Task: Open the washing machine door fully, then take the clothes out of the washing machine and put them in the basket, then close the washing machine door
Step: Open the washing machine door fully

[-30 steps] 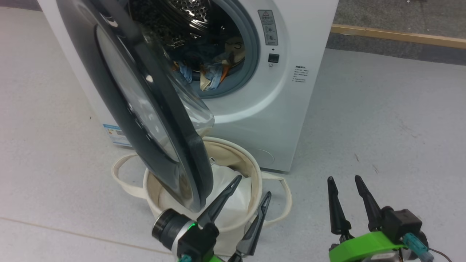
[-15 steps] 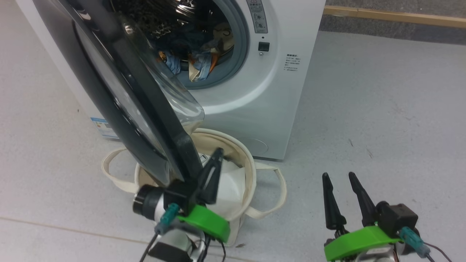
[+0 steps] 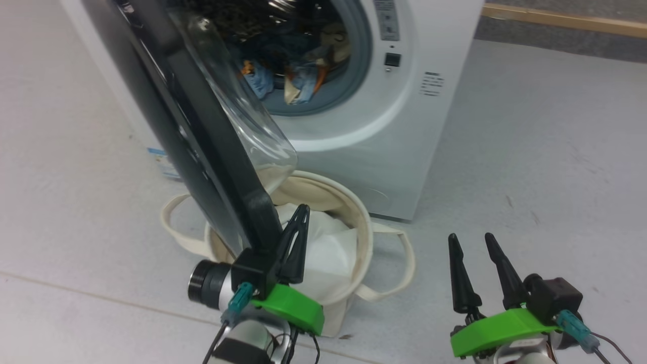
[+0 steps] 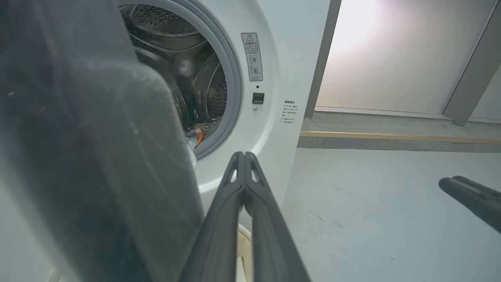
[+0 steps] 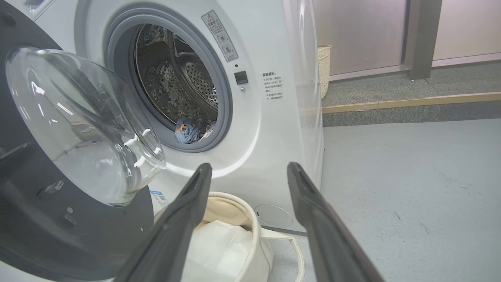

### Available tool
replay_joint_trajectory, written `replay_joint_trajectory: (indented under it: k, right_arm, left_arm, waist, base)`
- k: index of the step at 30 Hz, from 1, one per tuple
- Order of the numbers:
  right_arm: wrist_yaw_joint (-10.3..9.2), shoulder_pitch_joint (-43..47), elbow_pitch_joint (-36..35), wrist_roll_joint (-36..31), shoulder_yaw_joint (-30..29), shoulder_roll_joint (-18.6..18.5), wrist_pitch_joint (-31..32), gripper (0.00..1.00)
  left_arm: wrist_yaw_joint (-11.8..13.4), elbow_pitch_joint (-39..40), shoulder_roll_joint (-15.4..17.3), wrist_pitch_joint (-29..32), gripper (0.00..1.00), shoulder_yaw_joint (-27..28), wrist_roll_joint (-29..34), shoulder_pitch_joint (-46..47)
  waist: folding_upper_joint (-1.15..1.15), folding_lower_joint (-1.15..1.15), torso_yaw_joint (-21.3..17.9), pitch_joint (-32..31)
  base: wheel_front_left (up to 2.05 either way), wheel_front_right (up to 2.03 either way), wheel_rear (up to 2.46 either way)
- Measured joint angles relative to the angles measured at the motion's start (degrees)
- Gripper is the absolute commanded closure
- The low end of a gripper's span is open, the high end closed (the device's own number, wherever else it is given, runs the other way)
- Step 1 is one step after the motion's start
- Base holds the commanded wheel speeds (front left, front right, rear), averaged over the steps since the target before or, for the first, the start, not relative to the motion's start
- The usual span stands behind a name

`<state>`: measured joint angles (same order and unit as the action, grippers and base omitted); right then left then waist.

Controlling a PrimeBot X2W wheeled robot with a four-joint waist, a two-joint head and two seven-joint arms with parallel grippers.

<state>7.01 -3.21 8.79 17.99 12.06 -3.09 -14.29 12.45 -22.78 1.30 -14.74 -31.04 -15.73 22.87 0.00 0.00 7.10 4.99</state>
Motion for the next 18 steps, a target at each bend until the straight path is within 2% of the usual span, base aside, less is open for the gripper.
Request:
replay_joint_trajectory:
  k: [10, 18]
  right_arm:
    - [0.0, 0.0, 0.9, -0.3, 1.2, 0.0, 0.0, 0.0]
    - [0.0, 0.4, 1.1, 0.0, 2.2, 0.0, 0.0, 0.0]
  left_arm:
    - [0.1, 2.8, 0.3, 0.0, 1.0, 2.9, 1.4, -4.3]
    - [0.1, 3.6, 0.8, 0.0, 1.0, 6.5, 1.7, -6.7]
  waist:
    - [0.0, 0.0, 6.4, -0.6]
    - [0.0, 0.0, 13.8, -2.2]
  base:
    - [0.0, 0.0, 0.0]
    - [0.0, 0.0, 0.0]
